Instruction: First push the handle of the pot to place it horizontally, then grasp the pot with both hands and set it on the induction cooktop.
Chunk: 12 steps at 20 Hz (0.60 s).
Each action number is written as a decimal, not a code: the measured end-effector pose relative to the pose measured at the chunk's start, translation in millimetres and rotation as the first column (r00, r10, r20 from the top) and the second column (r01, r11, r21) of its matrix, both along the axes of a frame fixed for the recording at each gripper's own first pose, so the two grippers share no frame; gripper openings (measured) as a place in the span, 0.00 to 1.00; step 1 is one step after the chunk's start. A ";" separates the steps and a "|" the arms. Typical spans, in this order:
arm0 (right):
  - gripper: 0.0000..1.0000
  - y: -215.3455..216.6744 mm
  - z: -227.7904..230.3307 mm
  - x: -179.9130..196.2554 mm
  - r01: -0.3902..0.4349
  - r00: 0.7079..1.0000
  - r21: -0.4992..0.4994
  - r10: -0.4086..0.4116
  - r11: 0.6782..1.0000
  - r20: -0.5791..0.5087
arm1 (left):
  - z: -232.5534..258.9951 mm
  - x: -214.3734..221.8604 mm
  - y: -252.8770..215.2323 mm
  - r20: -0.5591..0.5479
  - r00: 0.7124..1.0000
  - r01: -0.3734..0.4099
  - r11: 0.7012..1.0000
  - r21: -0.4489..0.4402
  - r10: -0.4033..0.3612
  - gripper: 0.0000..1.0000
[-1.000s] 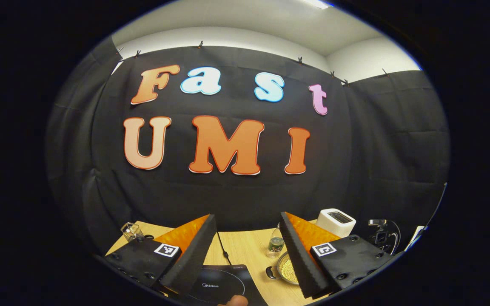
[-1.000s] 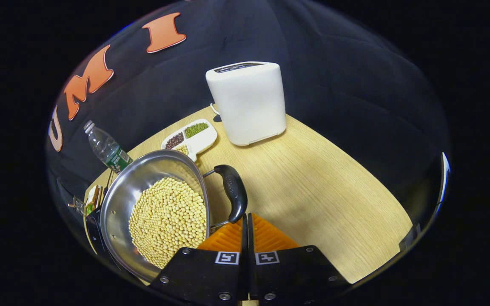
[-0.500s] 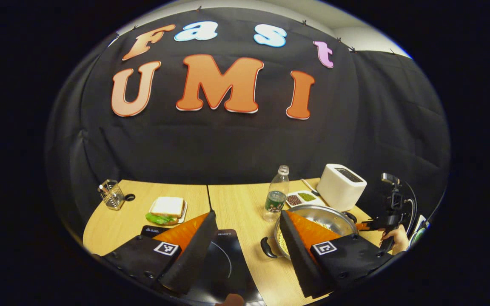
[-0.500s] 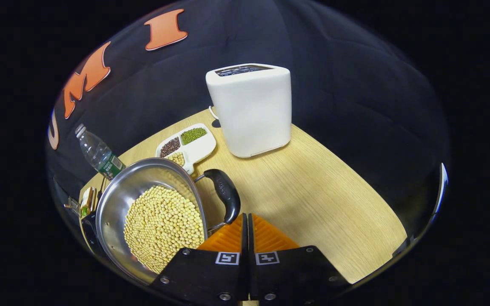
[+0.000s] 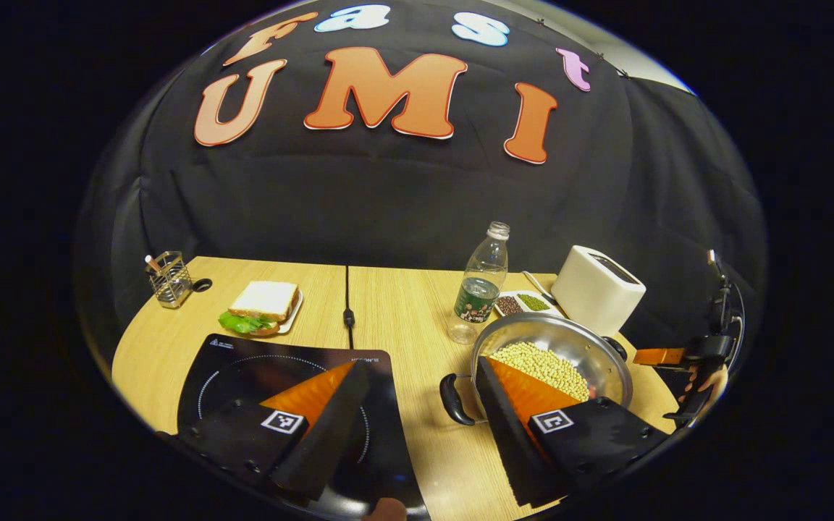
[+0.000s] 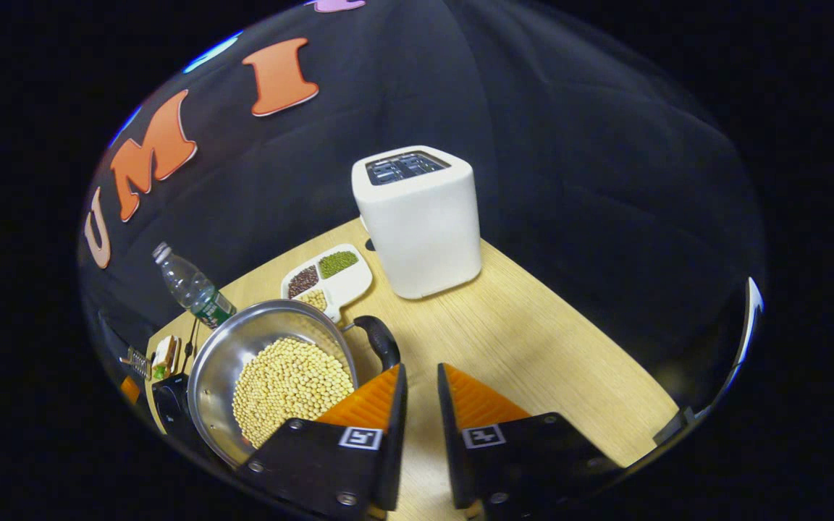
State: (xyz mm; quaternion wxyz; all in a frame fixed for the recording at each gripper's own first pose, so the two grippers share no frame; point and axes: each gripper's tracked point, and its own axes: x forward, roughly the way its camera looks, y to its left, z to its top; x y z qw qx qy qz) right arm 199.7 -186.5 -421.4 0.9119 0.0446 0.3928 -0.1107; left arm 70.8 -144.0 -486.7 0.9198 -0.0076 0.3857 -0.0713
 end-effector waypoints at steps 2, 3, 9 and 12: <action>0.52 12.4 9.6 10.7 -0.067 0.997 -0.016 0.068 0.998 0.039 | -15.2 -3.6 -6.9 -0.023 1.000 0.004 1.000 0.000 -0.004 0.99; 0.63 16.8 13.8 11.8 -0.096 0.994 -0.024 0.097 0.995 0.057 | -21.8 -4.6 -9.8 -0.032 0.999 0.007 1.000 -0.001 -0.007 0.99; 0.92 40.6 -7.1 30.3 -0.198 0.979 -0.080 0.202 0.977 0.036 | -64.5 -5.7 -24.9 -0.070 0.997 0.026 0.998 0.052 -0.023 0.99; 0.94 34.6 -22.2 35.2 -0.187 0.982 -0.083 0.188 0.979 0.000 | -83.2 -5.2 -34.8 -0.117 0.993 0.035 0.998 0.043 -0.029 0.99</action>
